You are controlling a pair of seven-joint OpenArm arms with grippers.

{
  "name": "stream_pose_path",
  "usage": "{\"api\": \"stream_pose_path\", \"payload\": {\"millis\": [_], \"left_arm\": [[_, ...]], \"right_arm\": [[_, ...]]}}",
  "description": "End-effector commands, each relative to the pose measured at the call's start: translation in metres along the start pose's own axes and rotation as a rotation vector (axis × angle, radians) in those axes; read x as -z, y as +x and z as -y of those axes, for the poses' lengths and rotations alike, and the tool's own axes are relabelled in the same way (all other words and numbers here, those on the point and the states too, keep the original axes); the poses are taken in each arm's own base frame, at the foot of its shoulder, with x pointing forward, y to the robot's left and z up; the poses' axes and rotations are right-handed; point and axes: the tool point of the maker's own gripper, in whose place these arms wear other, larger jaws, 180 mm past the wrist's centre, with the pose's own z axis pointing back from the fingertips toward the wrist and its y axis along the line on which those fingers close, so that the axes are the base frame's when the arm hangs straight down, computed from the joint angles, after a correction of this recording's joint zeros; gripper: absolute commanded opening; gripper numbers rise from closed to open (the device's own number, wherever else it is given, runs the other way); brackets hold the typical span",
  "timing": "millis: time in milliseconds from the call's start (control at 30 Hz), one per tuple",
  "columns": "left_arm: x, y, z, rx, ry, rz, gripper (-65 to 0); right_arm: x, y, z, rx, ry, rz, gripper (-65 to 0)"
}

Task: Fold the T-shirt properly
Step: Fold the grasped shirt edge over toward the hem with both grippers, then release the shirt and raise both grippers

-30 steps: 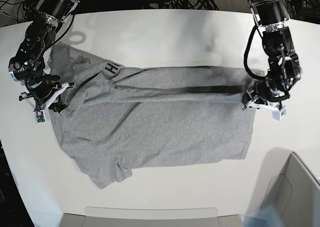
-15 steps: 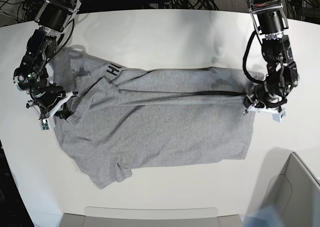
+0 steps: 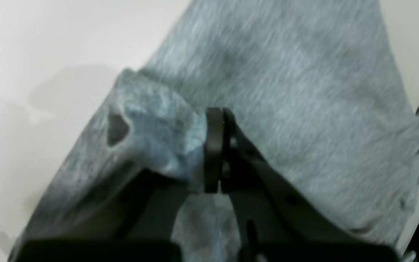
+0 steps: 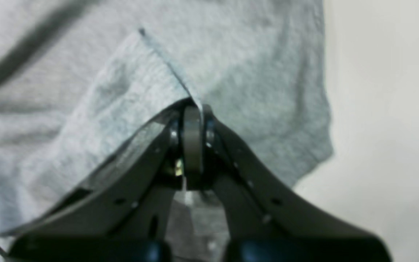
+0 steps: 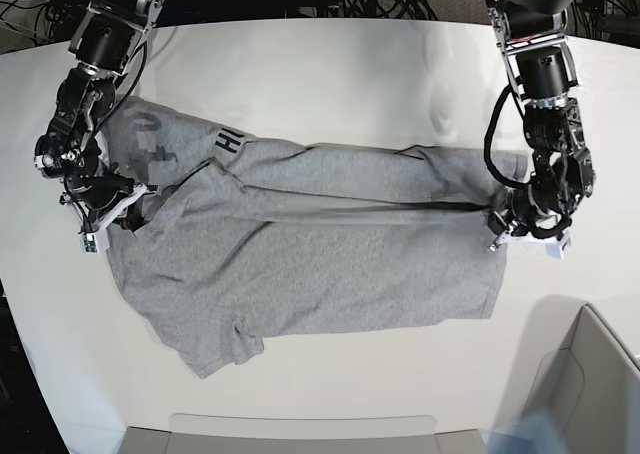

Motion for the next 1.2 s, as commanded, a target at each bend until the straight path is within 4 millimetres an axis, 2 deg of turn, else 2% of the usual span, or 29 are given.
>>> {"api": "stream_pose_path", "payload": {"millis": [0,200,333,400,500,667,833,900,1033,1167], "left_arm": [[-0.006,0.021,0.006,0.01,-0.013,0.062,-65.0],[-0.005,0.023,0.005,0.005,-0.011,0.076,-65.0],[-0.006,0.023,0.004,0.005,-0.008,0.077,-55.6],[-0.006,0.021,0.005,0.006,-0.009,0.068,-53.8],[-0.008,0.024,0.008,0.011,-0.017,0.076,-53.6],[-0.024,0.04,0.027,0.042,-0.061,0.141,-53.6],[-0.029,0.046,0.031,0.052,-0.07,0.168,-53.7],[-0.029,0.047,0.031,0.05,-0.07,0.169,-53.7],[-0.027,0.036,0.013,0.035,-0.042,0.154,-53.7],[-0.041,0.043,-0.004,-0.018,-0.042,0.19,-53.7]], "right_arm": [[-0.005,0.029,0.007,-0.006,-0.014,0.084,-65.0],[-0.006,0.037,0.01,-0.001,-0.023,0.103,-64.2],[-0.006,0.038,0.009,-0.002,-0.02,0.105,-48.6],[-0.007,0.04,0.009,-0.007,-0.021,0.111,-44.7],[-0.016,0.056,0.009,-0.032,-0.034,0.153,-44.1],[-0.031,0.079,0.007,-0.073,-0.054,0.22,-44.1],[-0.041,0.09,0.005,-0.101,-0.068,0.251,-44.1],[-0.046,0.088,0.011,-0.095,-0.085,0.256,-44.1],[-0.055,0.085,0.026,-0.062,-0.122,0.266,-44.1],[-0.062,0.085,0.036,-0.052,-0.149,0.277,-44.1]]}}
